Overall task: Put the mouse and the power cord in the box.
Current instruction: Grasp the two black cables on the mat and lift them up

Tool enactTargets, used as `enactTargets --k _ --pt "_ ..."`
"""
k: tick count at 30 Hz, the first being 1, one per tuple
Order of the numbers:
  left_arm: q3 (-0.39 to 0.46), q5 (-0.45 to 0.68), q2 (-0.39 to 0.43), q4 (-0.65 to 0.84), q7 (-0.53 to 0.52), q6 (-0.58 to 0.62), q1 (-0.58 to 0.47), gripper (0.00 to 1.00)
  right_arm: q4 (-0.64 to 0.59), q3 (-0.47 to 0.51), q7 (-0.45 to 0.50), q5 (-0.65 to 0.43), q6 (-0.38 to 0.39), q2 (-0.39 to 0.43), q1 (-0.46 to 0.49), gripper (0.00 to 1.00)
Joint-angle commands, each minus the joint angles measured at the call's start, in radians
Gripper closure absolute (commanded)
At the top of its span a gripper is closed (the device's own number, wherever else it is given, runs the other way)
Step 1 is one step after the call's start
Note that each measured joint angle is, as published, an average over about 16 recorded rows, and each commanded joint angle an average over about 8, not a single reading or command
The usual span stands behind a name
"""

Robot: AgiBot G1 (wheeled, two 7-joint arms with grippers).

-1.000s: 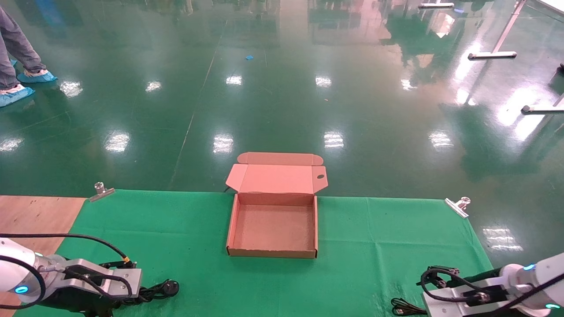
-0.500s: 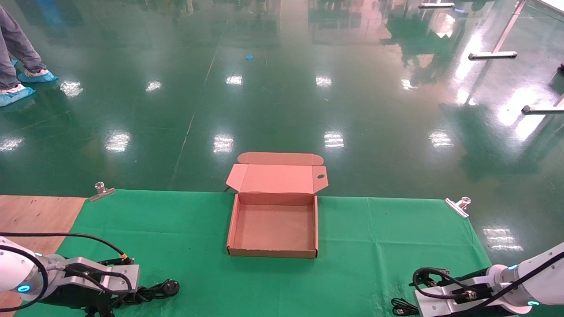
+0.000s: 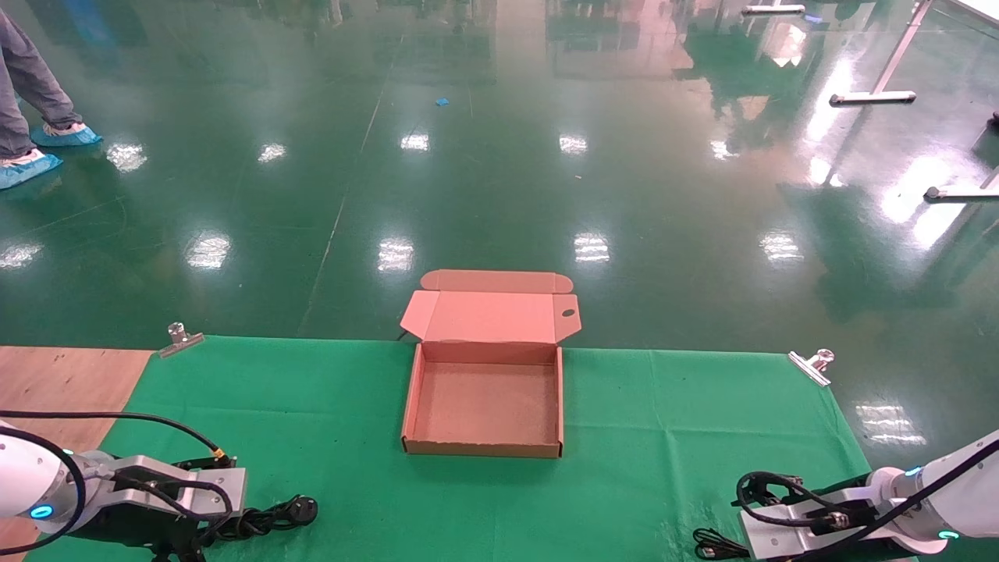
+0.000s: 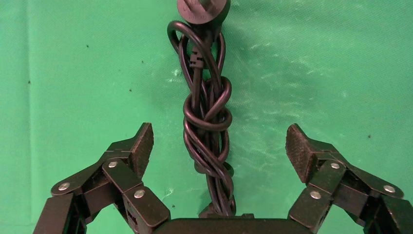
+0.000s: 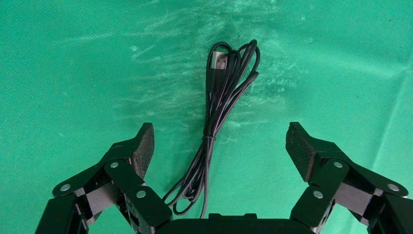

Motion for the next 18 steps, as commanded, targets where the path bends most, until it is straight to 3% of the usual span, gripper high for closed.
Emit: enactTargets --k 1,18 --pt "0.0 0.0 0.002 0.013 0.009 -0.004 -0.004 1.0 -0.02 0.0 -0.01 -0.001 0.002 -0.005 0.008 1.0" --pt "-0.013 -0.019 0.011 0.074 0.048 -0.006 -0.011 1.0 -0.099 -0.004 -0.055 -0.006 0.015 -0.033 0.032 1.0"
